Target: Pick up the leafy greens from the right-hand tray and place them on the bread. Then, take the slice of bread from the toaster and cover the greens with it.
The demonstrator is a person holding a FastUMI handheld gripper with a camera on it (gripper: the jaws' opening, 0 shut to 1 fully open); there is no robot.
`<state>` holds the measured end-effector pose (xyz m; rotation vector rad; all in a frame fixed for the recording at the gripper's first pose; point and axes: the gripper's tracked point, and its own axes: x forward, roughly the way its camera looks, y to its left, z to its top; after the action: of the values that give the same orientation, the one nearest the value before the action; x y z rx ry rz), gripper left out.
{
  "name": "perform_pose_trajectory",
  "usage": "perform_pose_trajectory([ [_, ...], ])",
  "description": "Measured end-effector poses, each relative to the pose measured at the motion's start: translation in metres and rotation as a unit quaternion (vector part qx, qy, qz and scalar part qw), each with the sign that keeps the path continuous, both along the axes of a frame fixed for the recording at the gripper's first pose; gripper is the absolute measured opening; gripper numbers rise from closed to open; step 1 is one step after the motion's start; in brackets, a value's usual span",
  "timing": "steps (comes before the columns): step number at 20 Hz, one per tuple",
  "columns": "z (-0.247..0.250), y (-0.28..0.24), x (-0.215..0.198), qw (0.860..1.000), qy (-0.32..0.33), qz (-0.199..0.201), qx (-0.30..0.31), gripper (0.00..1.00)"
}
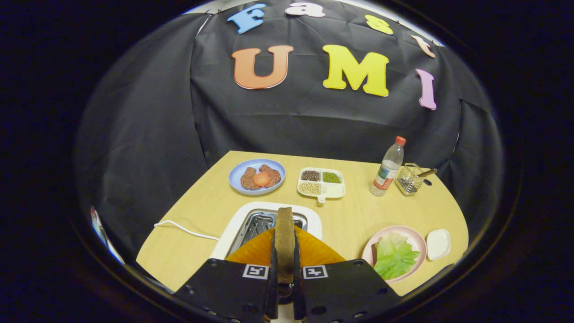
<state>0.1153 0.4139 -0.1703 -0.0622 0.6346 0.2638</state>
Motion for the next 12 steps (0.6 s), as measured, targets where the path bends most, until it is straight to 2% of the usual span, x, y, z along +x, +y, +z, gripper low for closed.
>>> perform_pose_trajectory([
  [8, 0.068, 0.004, -0.003, 0.998, -0.041, -0.004, 0.039, 0.13],
  [12, 0.105, -0.012, -0.005, 0.996, -0.063, -0.010, 0.066, 0.13],
])
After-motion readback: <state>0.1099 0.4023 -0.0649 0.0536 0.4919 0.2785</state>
